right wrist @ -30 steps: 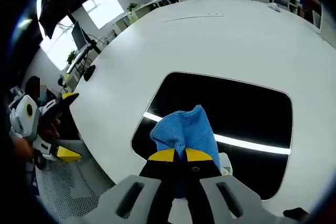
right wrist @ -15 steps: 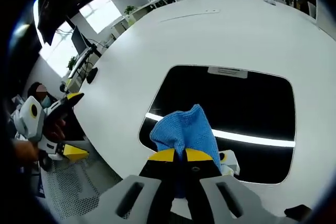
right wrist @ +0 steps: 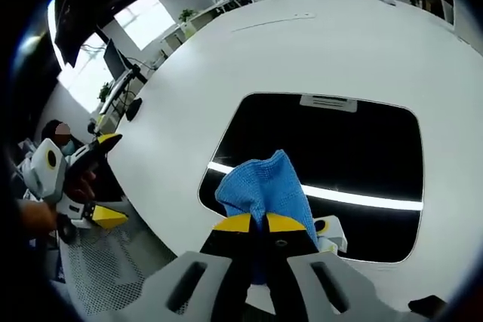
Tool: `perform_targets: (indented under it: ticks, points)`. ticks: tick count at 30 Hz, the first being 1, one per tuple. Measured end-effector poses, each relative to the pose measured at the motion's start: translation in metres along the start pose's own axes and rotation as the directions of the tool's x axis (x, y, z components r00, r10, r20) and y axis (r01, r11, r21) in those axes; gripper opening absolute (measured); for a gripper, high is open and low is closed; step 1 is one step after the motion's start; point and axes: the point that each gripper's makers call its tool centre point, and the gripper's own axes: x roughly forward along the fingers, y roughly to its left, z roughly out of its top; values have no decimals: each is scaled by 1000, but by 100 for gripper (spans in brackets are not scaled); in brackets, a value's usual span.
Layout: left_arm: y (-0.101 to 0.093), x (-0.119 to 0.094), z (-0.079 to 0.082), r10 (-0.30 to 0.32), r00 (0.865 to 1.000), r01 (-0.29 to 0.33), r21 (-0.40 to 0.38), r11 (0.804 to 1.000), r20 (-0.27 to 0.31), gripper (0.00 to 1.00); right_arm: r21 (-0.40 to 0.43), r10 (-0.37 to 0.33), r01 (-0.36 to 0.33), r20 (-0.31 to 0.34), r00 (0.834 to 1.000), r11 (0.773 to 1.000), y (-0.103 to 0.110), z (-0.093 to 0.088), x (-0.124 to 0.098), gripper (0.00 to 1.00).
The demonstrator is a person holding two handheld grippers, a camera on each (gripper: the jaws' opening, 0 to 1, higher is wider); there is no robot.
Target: Wipe the mirror surface with the cleaning cloth until all visible marks leave the cleaned area.
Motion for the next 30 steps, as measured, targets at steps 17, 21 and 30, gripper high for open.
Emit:
perform_targets:
  ticks: [17, 21, 30]
  points:
    - [-3, -1, 0, -8, 1000, 8, -2, 1000, -6, 99, 45, 2, -2, 12, 1000, 999, -19, -5, -11, 0]
    - [-1, 0, -1, -7, 1000, 7, -1, 1000, -6, 99, 47, 2, -3, 14, 1000, 999, -25, -7, -15, 0]
    - [-2, 0, -1, -8, 1000, 8, 0, 1000, -7, 99, 85, 1, -3, 26, 1000, 996, -35, -8, -21, 0]
